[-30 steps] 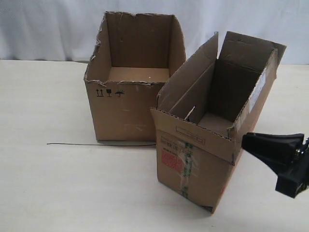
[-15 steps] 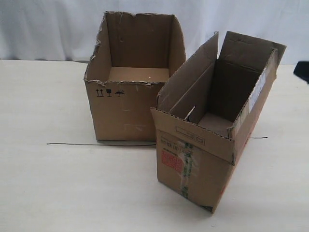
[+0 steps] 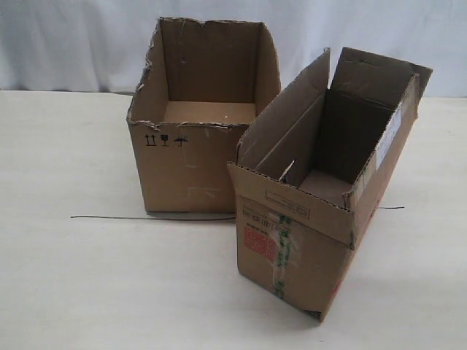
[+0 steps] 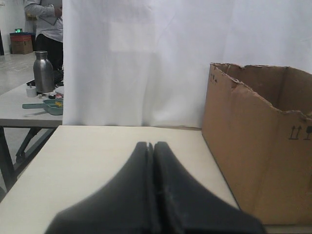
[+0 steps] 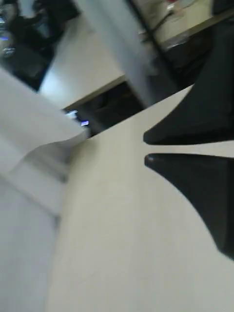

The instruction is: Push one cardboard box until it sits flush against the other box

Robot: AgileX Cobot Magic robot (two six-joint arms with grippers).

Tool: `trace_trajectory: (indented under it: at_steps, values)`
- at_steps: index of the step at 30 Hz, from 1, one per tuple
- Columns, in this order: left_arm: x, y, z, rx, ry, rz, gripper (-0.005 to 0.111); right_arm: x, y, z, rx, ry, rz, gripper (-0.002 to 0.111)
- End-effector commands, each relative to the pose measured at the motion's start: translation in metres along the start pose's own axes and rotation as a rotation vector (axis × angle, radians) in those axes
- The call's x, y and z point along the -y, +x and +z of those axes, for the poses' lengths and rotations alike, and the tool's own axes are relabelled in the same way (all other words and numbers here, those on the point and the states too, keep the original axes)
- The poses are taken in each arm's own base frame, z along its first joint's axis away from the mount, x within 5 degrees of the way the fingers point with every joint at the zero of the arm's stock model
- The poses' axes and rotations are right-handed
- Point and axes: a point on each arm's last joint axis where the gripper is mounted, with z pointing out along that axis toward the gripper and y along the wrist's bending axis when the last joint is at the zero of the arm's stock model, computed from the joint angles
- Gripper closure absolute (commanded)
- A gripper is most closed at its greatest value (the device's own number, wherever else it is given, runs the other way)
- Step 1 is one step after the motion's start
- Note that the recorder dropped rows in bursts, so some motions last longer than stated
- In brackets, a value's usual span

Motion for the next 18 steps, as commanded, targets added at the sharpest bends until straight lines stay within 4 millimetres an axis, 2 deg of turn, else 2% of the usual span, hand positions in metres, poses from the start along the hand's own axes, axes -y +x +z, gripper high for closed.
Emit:
trace_trajectory:
  at_steps: [1,2,4,5,8,10,13,15,18]
  values:
    - [0.000,0.000,0.000,0.009,0.008,0.002,0.107,-0.038,0.001,0.003,-0.568,-0.450,0.108,0.103]
    - [0.001,0.000,0.000,0.011,0.009,0.000,0.107,-0.059,0.005,-0.001,-0.609,-0.670,0.101,0.103]
    - [0.001,0.000,0.000,0.011,0.009,0.000,0.107,-0.091,0.019,-0.004,-0.509,-0.883,0.207,0.103]
    - [0.001,0.000,0.000,0.011,0.009,0.000,0.107,-0.101,0.028,-0.005,-0.489,-0.929,0.258,0.103]
    - [0.001,0.000,0.000,0.011,0.009,0.000,0.107,-0.114,0.035,-0.015,-0.457,-1.075,0.277,0.103]
    - [0.001,0.000,0.000,0.011,0.009,0.000,0.107,-0.123,0.044,-0.030,-0.423,-1.238,0.294,0.103]
    - [0.001,0.000,0.000,0.011,0.009,0.000,0.107,-0.124,0.060,-0.045,-0.365,-1.258,0.323,0.103]
    - [0.000,0.000,0.000,0.005,0.008,0.000,0.107,-0.119,0.068,-0.053,-0.260,-1.190,0.370,0.103]
    - [0.000,0.000,0.000,0.005,0.008,0.000,0.107,-0.113,0.071,-0.053,-0.221,-1.091,0.414,0.103]
